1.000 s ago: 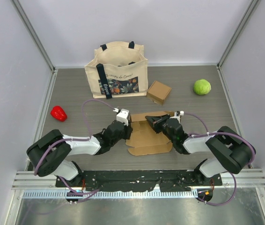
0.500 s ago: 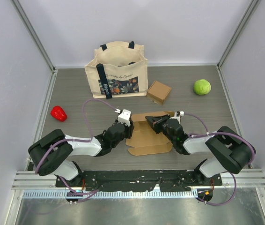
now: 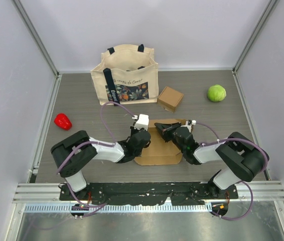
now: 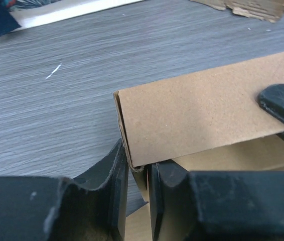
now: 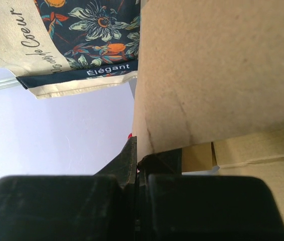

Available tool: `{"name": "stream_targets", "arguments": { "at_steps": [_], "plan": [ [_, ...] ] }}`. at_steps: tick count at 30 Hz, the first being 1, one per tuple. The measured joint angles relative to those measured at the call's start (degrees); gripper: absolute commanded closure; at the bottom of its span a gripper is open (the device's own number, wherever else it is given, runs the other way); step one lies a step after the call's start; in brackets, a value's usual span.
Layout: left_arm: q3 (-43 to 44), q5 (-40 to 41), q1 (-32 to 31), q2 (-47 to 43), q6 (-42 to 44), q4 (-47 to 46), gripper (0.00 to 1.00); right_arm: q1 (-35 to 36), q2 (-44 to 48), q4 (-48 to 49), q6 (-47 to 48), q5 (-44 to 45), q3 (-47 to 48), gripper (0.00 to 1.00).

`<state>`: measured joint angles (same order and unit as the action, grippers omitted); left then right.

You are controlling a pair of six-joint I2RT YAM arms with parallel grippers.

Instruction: Fold the paper box

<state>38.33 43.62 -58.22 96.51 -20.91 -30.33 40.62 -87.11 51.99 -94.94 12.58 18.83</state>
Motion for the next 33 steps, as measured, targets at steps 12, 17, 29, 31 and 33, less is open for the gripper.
{"name": "stream_targets", "arguments": {
  "at_steps": [12, 17, 29, 31, 33],
  "plan": [
    [6.7, 13.4, -0.9, 8.5, -3.3, 1.7, 0.92, 0.8, -0.3, -2.2, -3.5, 1.8, 1.6, 0.99],
    [9.1, 16.1, -1.0, 10.7, -7.0, 3.0, 1.00, 1.6, 0.8, -3.9, -4.3, 4.2, 1.6, 0.99],
    [4.2, 15.5, -1.1, 10.2, -6.1, -6.4, 0.86, 4.0, 1.0, -4.4, -4.2, 6.9, 1.6, 0.99],
    [2.8, 14.6, -1.0, 9.8, -5.4, -8.7, 0.64, 4.3, 1.4, -5.2, -3.5, 7.0, 1.7, 0.99],
    [0.3, 12.8, -1.0, 9.3, -4.5, -9.8, 0.60, 4.9, 2.7, -7.0, -2.4, 6.4, 1.8, 0.99]
  ]
}}
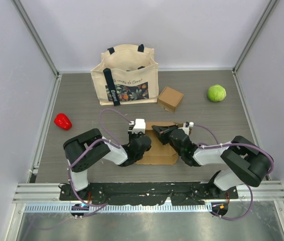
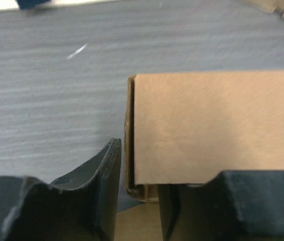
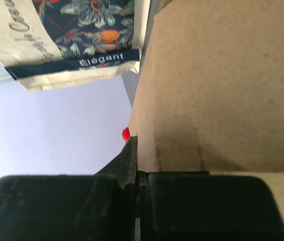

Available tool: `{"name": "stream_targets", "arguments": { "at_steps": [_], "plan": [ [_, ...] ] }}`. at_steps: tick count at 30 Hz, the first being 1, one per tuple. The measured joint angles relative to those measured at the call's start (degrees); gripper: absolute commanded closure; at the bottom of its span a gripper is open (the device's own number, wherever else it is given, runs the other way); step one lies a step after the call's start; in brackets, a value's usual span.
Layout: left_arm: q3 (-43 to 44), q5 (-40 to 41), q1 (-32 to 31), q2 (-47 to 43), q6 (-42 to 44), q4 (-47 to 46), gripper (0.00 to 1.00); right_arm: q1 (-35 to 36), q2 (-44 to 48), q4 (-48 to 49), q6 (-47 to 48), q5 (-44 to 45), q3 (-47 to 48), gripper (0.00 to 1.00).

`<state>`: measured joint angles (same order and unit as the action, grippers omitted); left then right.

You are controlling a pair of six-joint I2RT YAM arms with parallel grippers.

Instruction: Fold the paper box

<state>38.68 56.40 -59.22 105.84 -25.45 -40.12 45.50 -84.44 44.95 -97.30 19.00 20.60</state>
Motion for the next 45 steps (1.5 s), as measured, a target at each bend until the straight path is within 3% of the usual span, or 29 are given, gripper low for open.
{"name": "stream_targets", "arguments": {
  "at_steps": [5, 8, 10, 13, 17, 20, 29, 33, 37, 45],
  "plan": [
    [-4.6, -2.2, 0.2, -0.2, 0.6, -1.4, 0.60, 1.2, 1.4, -1.9, 1.4, -1.5, 0.0, 0.99],
    [-4.7, -3.3, 0.3, -0.3, 1.0, -2.3, 0.72, 1.2, 1.4, -2.0, 1.6, -1.7, 0.1, 0.99],
    [-4.7, -3.9, 0.3, -0.3, 1.6, -2.9, 0.88, 1.2, 1.4, -2.2, 1.7, -1.8, 0.2, 0.99],
    [-4.7, -3.9, 0.4, -0.3, 1.7, -3.4, 0.98, 1.2, 1.8, -3.0, 2.2, -1.7, 0.3, 0.87],
    [-4.7, -3.7, 0.5, -0.3, 1.6, -4.1, 1.00, 0.8, 3.7, -6.1, 5.5, -2.9, 0.3, 0.43],
    [-5.2, -3.7, 0.5, -0.3, 1.5, -4.8, 1.00, -1.1, 7.1, -14.4, 12.5, -6.2, 0.8, 0.36],
    [-5.6, -3.4, 0.5, -1.8, -1.5, -1.0, 1.00, -4.4, 26.9, -52.4, 53.0, -14.3, 13.3, 0.31],
    [-5.6, -3.2, 0.5, -2.8, -3.0, 1.5, 1.00, -6.1, 26.5, -66.8, 64.4, -13.5, 24.9, 0.33],
    [-4.9, -2.8, 0.5, -3.2, -4.3, 4.1, 1.00, -9.1, 20.7, -70.9, 69.1, -13.7, 32.2, 0.33],
    [-4.2, -2.0, 0.5, -3.3, -5.8, 6.0, 1.00, -11.8, 12.2, -69.9, 69.6, -16.4, 31.4, 0.34]
  ]
}}
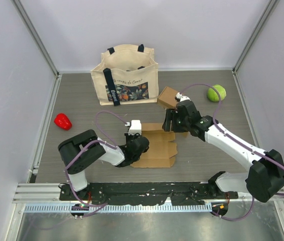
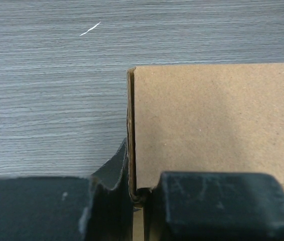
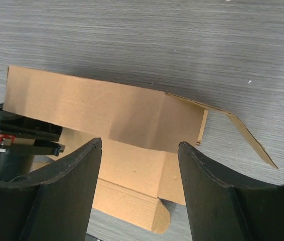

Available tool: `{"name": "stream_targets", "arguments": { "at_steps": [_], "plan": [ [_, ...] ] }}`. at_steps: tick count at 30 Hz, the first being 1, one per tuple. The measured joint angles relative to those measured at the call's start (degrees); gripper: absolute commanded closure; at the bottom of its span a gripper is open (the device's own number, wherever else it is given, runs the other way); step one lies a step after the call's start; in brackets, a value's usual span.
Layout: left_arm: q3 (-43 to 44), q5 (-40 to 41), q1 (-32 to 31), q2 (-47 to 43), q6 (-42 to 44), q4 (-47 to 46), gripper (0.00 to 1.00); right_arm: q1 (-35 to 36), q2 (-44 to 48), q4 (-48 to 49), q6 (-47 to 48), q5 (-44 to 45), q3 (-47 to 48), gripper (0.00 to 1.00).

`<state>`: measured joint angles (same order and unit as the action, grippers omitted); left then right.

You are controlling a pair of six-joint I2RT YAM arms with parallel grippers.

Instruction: Fold the paper box

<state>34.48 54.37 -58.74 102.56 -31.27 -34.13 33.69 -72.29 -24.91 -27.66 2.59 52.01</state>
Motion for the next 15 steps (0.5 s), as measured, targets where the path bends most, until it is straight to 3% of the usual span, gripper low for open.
{"name": "stream_targets", "arguments": {
  "at_steps": [6, 11, 13, 15],
  "plan": [
    [0.0, 0.1, 0.0, -0.4, -0.1, 0.5, 1.00, -4.4, -1.6, 8.0, -4.5, -8.4, -3.3, 0.39],
    [-0.2, 0.6, 0.0, -0.9, -0.3, 1.5, 1.00, -8.2, -1.6, 23.5, -15.8, -17.8, -12.3, 0.47],
    [-0.3, 0.6, 0.4, -1.0, -0.3, 1.6, 1.00, -11.3, -1.8, 32.1, -21.9, -21.5, -17.5, 0.54],
    [-0.3, 0.5, 0.4, -1.3, -0.3, 1.7, 1.00, -13.5, -2.4, 38.3, -26.7, -23.8, -21.3, 0.71]
  ]
}}
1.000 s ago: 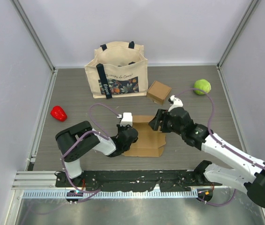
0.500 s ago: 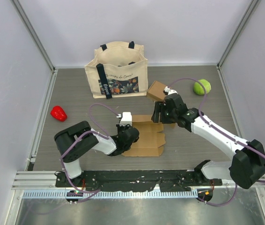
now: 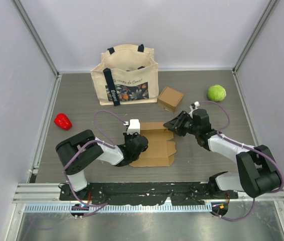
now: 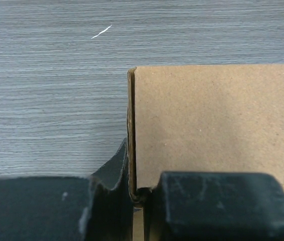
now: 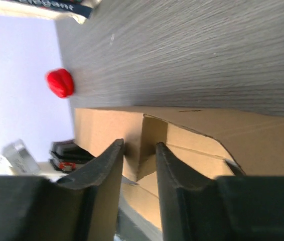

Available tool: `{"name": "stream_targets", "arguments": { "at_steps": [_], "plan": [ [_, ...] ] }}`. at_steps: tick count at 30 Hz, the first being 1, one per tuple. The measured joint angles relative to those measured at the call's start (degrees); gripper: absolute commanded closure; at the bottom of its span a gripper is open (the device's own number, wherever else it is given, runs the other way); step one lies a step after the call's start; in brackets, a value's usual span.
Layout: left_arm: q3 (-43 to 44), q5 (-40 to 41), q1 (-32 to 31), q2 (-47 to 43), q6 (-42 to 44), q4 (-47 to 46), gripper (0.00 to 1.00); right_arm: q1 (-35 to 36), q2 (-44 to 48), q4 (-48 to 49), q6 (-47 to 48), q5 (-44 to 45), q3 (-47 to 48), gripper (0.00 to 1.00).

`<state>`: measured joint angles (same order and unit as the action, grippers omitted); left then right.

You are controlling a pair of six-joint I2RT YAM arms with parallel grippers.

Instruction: Fold the paper box

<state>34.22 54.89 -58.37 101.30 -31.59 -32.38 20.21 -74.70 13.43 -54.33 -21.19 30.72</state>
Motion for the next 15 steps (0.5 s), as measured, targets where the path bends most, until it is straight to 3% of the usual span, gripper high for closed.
{"name": "stream_targets", "arguments": {
  "at_steps": [1, 2, 3, 9, 10, 11, 13, 15],
  "plan": [
    [0.0, 0.0, 0.0, -0.1, 0.0, 0.1, 1.00, -0.6, -0.4, 2.5, -1.9, -0.9, -1.2, 0.79],
    [0.0, 0.0, 0.0, -0.2, 0.0, 0.2, 1.00, -0.8, -0.8, 4.3, -3.3, -1.5, -1.9, 0.96],
    [0.0, 0.0, 0.0, -0.4, 0.0, 0.2, 1.00, -0.9, -1.4, 7.4, -5.4, -2.4, -2.7, 0.99],
    [-0.2, 0.2, 0.2, -1.0, -1.3, 0.5, 1.00, -1.4, -3.6, 18.1, -11.5, -3.7, -5.9, 0.98],
    [-0.3, 0.2, 0.2, -1.1, -1.4, 0.6, 1.00, -1.4, -3.6, 18.9, -11.6, -3.7, -6.3, 0.87],
    [-0.3, 0.1, 0.1, -1.1, -1.5, 0.6, 1.00, -1.4, -3.4, 18.8, -11.2, -3.6, -6.4, 0.59],
    [-0.3, 0.2, 0.1, -1.3, -1.7, 1.0, 1.00, -1.4, -2.3, 15.5, -8.5, -2.9, -5.7, 0.50],
    [-0.3, 0.2, 0.1, -1.4, -2.1, 1.6, 1.00, -1.0, 0.6, 7.0, -2.8, 0.1, -3.6, 0.47]
  ]
}}
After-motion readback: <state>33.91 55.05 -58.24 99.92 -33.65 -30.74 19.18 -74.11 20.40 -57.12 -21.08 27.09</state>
